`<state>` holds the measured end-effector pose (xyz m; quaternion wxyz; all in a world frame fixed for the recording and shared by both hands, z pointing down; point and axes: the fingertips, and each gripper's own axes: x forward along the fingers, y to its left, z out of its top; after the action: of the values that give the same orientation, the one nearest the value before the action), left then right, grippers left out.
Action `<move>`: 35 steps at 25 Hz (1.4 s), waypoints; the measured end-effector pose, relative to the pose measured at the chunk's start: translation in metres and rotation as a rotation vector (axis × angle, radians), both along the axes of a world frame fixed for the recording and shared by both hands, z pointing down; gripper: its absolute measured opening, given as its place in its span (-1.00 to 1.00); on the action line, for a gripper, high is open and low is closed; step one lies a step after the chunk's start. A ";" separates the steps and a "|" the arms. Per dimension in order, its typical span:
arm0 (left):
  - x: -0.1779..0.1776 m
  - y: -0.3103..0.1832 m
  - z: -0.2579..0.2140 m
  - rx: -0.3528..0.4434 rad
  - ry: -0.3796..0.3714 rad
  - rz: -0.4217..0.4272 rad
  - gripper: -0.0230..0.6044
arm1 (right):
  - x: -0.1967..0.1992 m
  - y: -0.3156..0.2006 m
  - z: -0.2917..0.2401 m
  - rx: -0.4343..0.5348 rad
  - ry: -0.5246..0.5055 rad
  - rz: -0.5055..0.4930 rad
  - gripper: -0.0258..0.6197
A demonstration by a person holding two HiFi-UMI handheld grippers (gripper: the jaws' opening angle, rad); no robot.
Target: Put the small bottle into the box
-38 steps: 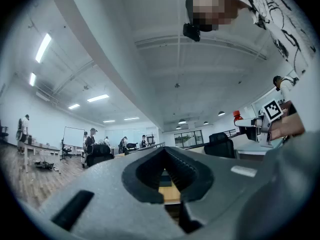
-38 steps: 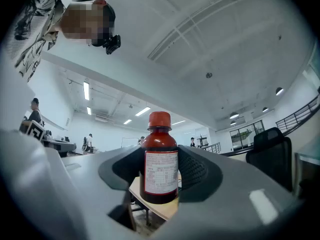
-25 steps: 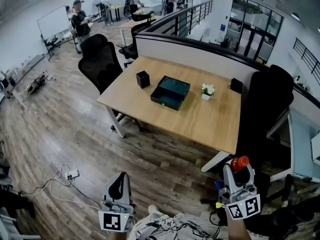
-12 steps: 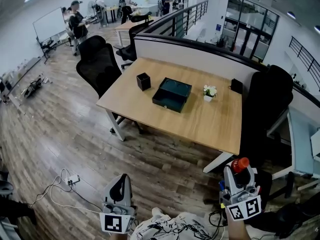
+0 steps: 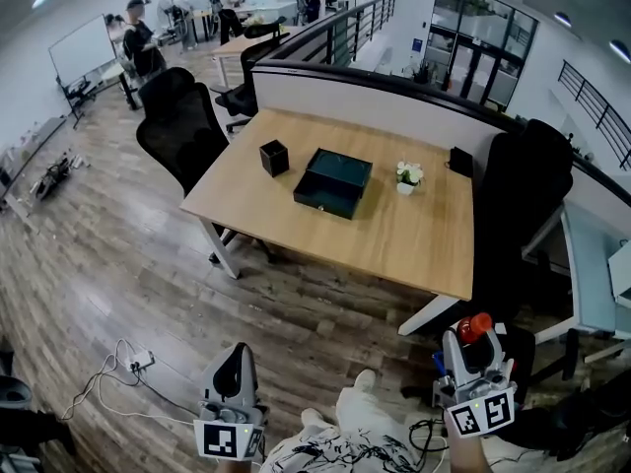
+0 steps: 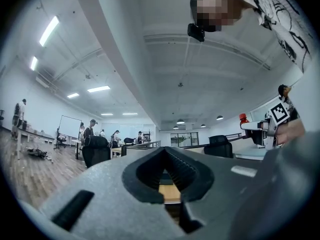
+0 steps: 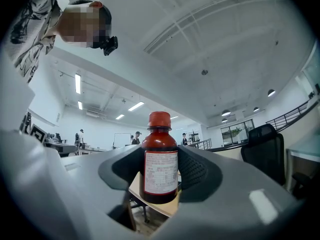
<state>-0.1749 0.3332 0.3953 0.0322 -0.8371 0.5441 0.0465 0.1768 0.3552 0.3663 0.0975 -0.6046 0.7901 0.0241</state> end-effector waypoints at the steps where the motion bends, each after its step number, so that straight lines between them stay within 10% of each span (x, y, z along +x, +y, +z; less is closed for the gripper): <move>1: 0.002 -0.004 0.000 -0.001 0.000 0.004 -0.93 | 0.000 -0.003 0.001 -0.001 0.000 0.001 -0.21; 35: 0.130 -0.151 -0.023 0.029 -0.006 -0.086 -0.92 | 0.115 -0.190 -0.016 0.065 -0.017 -0.136 -0.21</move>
<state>-0.0444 0.1825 0.3718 0.0481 -0.8124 0.5789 0.0504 0.2913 0.1655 0.3505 0.1252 -0.5461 0.8274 0.0379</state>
